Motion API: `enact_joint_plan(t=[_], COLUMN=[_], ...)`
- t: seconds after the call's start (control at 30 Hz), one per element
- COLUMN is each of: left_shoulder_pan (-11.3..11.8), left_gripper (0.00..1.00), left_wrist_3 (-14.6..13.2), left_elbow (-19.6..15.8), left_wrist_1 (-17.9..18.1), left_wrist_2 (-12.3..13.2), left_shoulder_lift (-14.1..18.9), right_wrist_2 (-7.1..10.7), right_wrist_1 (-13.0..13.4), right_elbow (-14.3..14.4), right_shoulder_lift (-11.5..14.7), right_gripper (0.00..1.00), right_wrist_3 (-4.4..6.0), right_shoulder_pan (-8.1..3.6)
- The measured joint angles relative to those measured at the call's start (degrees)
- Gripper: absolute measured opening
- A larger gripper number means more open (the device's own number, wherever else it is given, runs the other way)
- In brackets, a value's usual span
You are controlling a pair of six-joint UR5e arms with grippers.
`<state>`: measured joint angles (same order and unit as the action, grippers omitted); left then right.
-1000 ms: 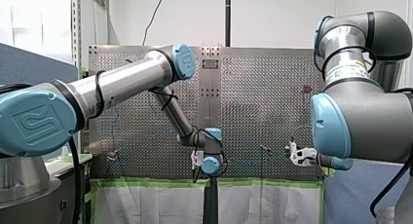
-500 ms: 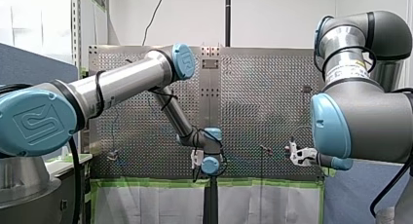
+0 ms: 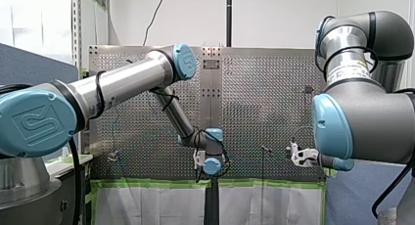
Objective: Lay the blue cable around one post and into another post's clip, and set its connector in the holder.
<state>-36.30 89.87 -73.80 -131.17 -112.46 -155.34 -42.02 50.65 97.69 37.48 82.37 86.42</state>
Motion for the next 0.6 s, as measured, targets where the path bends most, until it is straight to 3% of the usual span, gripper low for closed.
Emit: enact_joint_plan(t=[0.1, 0.6], left_shoulder_pan=[-0.01, -0.26], left_gripper=[0.0, 0.0], left_wrist_3=[-0.01, 0.03], left_elbow=[0.0, -0.09], left_wrist_1=[-0.04, -0.05], left_wrist_2=[0.01, 1.25], left_shoulder_lift=[0.01, 0.0], right_wrist_2=[0.0, 0.0], right_wrist_1=[0.04, 0.22], right_elbow=[0.0, -0.01], right_shoulder_lift=[-0.02, -0.07], right_gripper=[0.0, 0.0], right_wrist_3=[0.0, 0.06], right_shoulder_pan=[0.01, 0.03])
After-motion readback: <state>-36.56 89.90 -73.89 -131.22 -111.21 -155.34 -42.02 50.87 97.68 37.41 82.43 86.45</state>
